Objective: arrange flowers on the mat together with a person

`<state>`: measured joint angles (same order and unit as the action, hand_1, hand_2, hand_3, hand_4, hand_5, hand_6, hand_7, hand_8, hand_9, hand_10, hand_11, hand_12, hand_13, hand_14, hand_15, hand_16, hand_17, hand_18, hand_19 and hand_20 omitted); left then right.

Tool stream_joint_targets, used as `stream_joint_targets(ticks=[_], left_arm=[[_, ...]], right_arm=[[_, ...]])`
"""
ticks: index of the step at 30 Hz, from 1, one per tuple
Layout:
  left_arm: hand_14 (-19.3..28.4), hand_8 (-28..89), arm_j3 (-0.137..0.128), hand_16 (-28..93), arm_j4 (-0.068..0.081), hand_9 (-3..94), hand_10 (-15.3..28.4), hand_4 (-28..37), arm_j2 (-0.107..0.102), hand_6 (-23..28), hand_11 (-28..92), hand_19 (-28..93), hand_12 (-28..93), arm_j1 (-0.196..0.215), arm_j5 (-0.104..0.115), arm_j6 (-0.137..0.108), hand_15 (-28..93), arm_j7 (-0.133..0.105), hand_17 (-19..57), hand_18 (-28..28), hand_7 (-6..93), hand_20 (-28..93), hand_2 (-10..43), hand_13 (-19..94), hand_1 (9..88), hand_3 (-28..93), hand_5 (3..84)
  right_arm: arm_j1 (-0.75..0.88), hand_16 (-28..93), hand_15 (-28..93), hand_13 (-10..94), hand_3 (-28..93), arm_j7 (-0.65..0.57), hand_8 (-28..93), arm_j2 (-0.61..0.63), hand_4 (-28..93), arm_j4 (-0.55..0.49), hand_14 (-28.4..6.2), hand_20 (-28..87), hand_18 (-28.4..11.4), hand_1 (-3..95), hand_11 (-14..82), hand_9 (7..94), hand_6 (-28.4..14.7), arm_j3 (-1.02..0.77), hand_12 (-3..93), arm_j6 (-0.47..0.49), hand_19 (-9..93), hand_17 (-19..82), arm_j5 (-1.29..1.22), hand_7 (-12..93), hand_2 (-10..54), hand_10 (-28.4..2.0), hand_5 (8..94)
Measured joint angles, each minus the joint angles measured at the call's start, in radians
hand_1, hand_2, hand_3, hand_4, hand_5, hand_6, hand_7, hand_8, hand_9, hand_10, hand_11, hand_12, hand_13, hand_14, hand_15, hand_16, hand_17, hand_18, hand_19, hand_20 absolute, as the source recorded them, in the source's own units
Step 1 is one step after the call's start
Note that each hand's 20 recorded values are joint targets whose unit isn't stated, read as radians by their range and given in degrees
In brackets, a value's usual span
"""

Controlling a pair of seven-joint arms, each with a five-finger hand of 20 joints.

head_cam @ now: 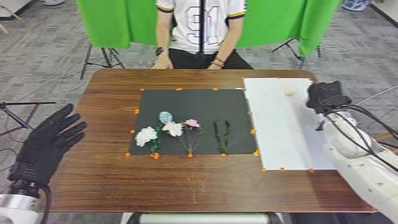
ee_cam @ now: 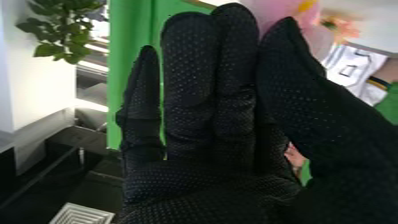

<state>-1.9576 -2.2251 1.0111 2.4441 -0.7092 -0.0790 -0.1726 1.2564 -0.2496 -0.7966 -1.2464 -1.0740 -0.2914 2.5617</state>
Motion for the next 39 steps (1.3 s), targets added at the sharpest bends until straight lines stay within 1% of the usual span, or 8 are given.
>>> stream_joint_targets(ticks=[4, 8, 12, 15, 19, 24, 39], left_arm=[[14.5, -7, -0.002, 4, 0.0, 26.8, 10.9, -25.3, 0.0, 2.6, 14, 43, 20, 0.0, 0.0, 0.001, 21, 0.002, -8.4, 22.0, 14.2, 10, -2.8, 22, 25.9, 70, 30.8], [14.5, -7, -0.003, 4, 0.0, 26.8, 10.9, -25.3, 0.0, 2.7, 14, 43, 20, 0.0, 0.0, 0.001, 21, 0.007, -8.5, 22.0, 14.2, 10, -2.8, 22, 25.8, 70, 30.8], [14.5, -7, 0.0, 4, 0.001, 26.8, 10.9, -25.3, -0.001, 2.6, 14, 43, 20, -0.004, 0.0, 0.002, 21, 0.012, -8.5, 22.0, 14.2, 10, -2.7, 22, 25.8, 70, 30.9], [14.5, -8, 0.004, 4, 0.002, 26.8, 10.9, -25.3, -0.001, 2.6, 14, 43, 20, -0.011, 0.0, 0.002, 21, 0.015, -8.5, 22.0, 14.3, 10, -2.7, 22, 25.8, 70, 30.8], [14.5, -8, 0.008, 4, 0.002, 26.8, 10.9, -25.3, -0.003, 2.6, 14, 43, 20, -0.014, 0.0, 0.002, 21, 0.016, -8.5, 22.0, 14.3, 10, -2.8, 22, 25.7, 70, 30.8], [14.5, -8, 0.008, 4, 0.002, 26.7, 10.9, -25.4, -0.006, 2.6, 14, 43, 19, -0.013, 0.0, 0.002, 21, 0.015, -8.5, 22.0, 14.3, 10, -2.8, 22, 25.8, 70, 30.8], [14.4, -7, 0.008, 4, 0.003, 26.8, 10.8, -25.3, -0.007, 2.7, 14, 43, 20, -0.013, 0.0, 0.002, 21, 0.014, -8.5, 22.0, 14.0, 10, -2.7, 22, 25.9, 70, 30.8]], right_arm=[[0.063, 39, 50, 70, 78, 0.031, -4, 0.008, -28, -0.111, -3.9, 43, -15.1, 49.1, 19.1, 84.4, 4.5, -0.027, 49.8, -0.003, 62, 25, -0.005, 52, -8.8, -5.1, 66.6], [0.109, 39, 50, 70, 78, 0.12, -4, 0.016, -28, -0.232, -3.8, 43, -15.1, 49.1, 18.9, 84.3, 4.4, -0.017, 50.3, -0.023, 62, 25, -0.007, 52, -8.7, -5.1, 66.6], [0.102, 39, 51, 70, 78, 0.216, -5, 0.01, -28, -0.327, -3.7, 43, -15.1, 48.9, 18.6, 84.0, 4.7, 0.042, 50.6, -0.034, 62, 25, -0.013, 52, -8.6, -4.9, 66.4], [0.069, 39, 51, 70, 78, 0.263, -5, -0.013, -28, -0.362, -3.6, 43, -15.1, 48.9, 18.4, 84.0, 4.8, 0.102, 50.7, -0.034, 61, 25, -0.016, 52, -8.7, -4.9, 66.4], [0.0, 39, 51, 70, 77, 0.286, -5, -0.056, -28, -0.352, -3.7, 43, -15.1, 48.9, 18.3, 84.0, 4.8, 0.189, 50.7, -0.033, 61, 25, -0.018, 52, -8.6, -4.8, 66.4], [-0.07, 39, 51, 69, 77, 0.295, -5, -0.094, -28, -0.31, -3.6, 43, -15.2, 48.9, 18.2, 83.8, 4.8, 0.264, 50.7, -0.031, 61, 25, -0.017, 52, -8.7, -4.8, 66.5], [-0.162, 39, 50, 68, 79, 0.282, -5, -0.138, -28, -0.192, -4.1, 43, -15.2, 46.8, 17.9, 82.6, 5.0, 0.366, 50.5, 0.027, 61, 24, 0.019, 52, -9.3, -4.9, 66.1]])
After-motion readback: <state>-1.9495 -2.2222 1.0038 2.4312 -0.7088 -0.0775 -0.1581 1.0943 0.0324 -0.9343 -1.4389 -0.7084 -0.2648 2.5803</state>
